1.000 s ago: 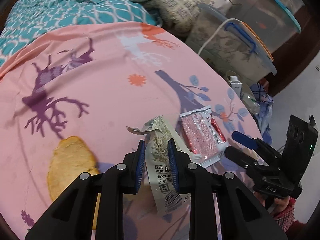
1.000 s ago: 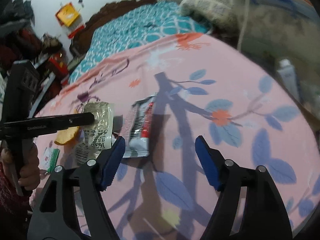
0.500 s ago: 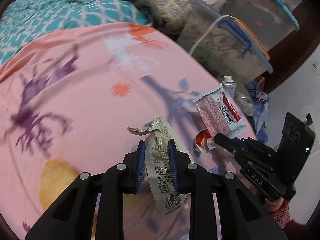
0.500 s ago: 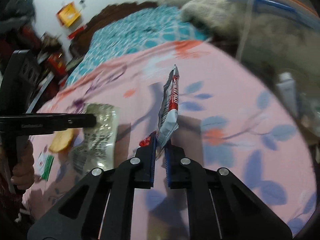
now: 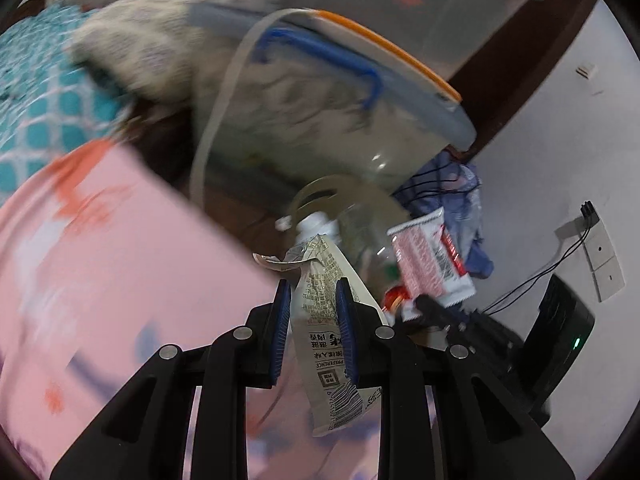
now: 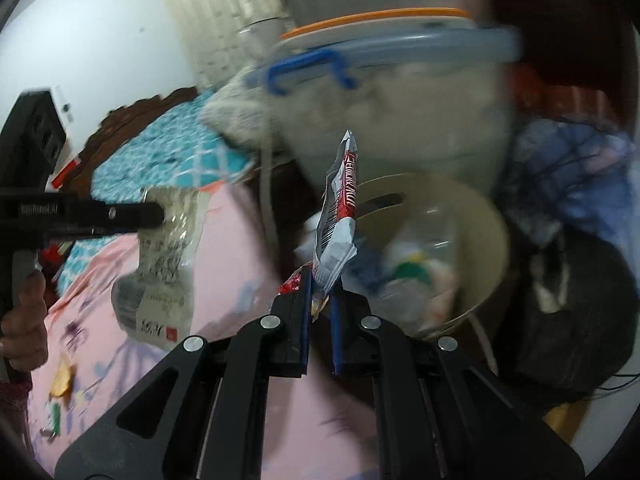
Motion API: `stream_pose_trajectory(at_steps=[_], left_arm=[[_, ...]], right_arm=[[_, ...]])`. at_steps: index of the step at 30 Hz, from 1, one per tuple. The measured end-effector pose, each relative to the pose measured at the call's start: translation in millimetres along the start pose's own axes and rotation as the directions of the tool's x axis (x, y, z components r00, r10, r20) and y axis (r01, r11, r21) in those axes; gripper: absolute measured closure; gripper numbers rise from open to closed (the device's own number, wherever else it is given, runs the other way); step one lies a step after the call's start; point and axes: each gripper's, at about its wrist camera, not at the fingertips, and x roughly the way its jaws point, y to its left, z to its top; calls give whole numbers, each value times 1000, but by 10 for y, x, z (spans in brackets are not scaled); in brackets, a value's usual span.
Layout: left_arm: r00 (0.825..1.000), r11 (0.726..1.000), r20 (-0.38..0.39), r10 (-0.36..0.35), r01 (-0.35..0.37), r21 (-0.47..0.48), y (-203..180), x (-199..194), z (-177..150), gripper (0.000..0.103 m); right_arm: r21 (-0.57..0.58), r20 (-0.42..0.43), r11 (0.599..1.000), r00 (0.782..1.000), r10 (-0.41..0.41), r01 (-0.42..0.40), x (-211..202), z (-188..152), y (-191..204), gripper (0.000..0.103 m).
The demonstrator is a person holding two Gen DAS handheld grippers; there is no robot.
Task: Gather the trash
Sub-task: 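Carry both wrappers to the wastebasket and open both tools over it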
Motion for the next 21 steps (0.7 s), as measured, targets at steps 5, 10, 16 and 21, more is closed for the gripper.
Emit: stream_pose_trajectory(at_steps=[5, 10, 16, 21], left_arm=[[999, 997, -43, 16, -12, 80, -380, 620, 462, 81], [993, 989, -80, 88, -78, 127, -519, 1175, 702, 80], [990, 979, -52, 134, -125, 160, -580, 1390, 755, 48], [993, 981, 8, 115, -115, 157, -548, 1091, 661, 48]], right_arm=[[26, -12, 999, 999, -31, 31, 154, 147, -292, 92], [19, -21, 999, 999, -48, 49, 310, 170, -331, 92], [14, -30, 998, 998, -61, 62, 455, 178, -328, 90], [33, -17, 998, 999, -44, 45, 416, 154, -312, 90]])
